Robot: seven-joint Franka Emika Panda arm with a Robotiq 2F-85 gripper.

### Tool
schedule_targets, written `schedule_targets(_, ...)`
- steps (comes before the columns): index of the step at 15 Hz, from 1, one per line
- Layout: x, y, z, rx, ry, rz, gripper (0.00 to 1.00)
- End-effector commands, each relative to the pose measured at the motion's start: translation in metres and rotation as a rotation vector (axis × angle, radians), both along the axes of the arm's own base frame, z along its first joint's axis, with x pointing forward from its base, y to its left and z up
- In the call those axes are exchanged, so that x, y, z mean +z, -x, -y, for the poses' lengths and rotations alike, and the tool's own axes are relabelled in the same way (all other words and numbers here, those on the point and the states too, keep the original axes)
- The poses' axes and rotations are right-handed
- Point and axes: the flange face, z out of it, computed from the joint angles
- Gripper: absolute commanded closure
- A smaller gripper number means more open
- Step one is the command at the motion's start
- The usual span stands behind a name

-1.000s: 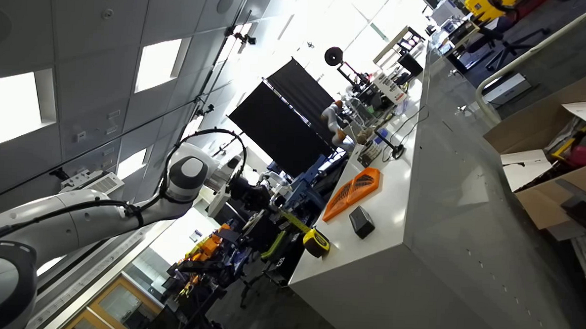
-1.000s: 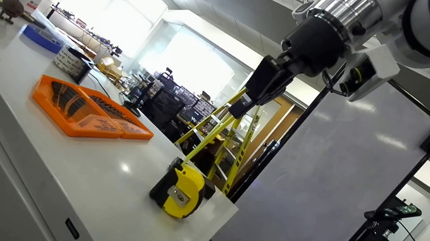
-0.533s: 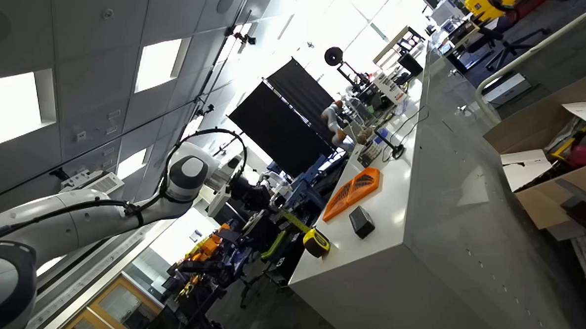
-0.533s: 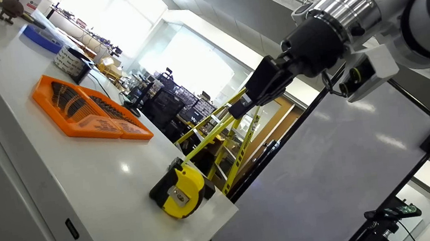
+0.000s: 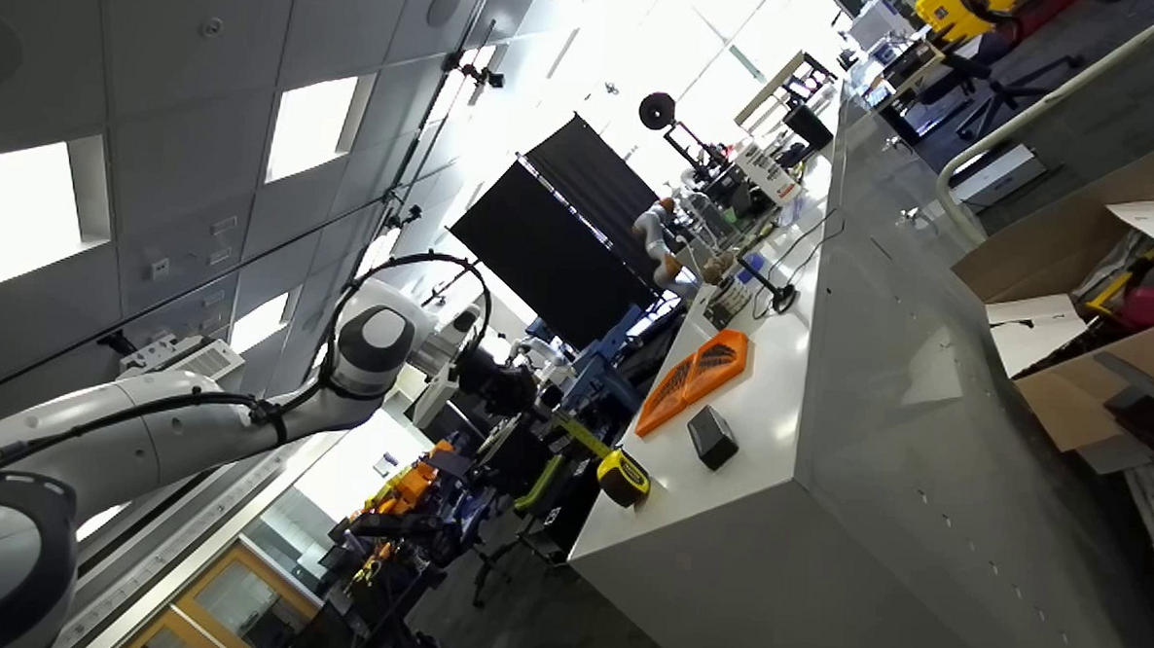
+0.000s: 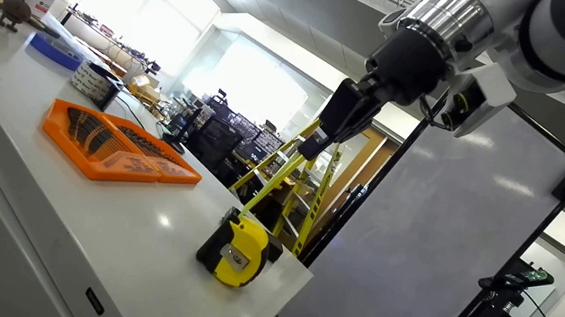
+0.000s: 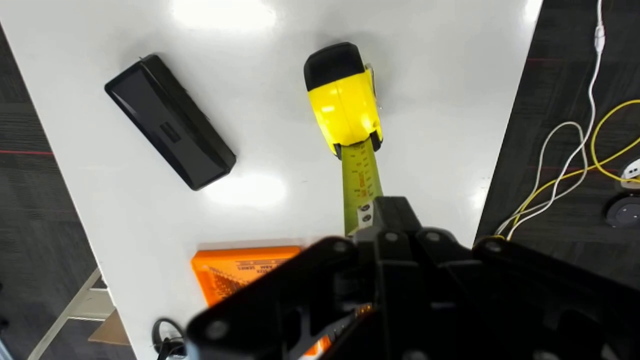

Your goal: Push the measuring tape back in the case holder

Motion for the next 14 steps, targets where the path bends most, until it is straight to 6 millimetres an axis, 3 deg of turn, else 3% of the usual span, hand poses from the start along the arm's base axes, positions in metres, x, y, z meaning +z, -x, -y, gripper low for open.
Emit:
schedule_targets(1, -0.002, -0.001, 0.002, 0.019, -0.010, -0.012, 1.00)
schedule_targets(14, -0.025, -0.004, 0.002, 0.015, -0.018, -0.033, 1.00)
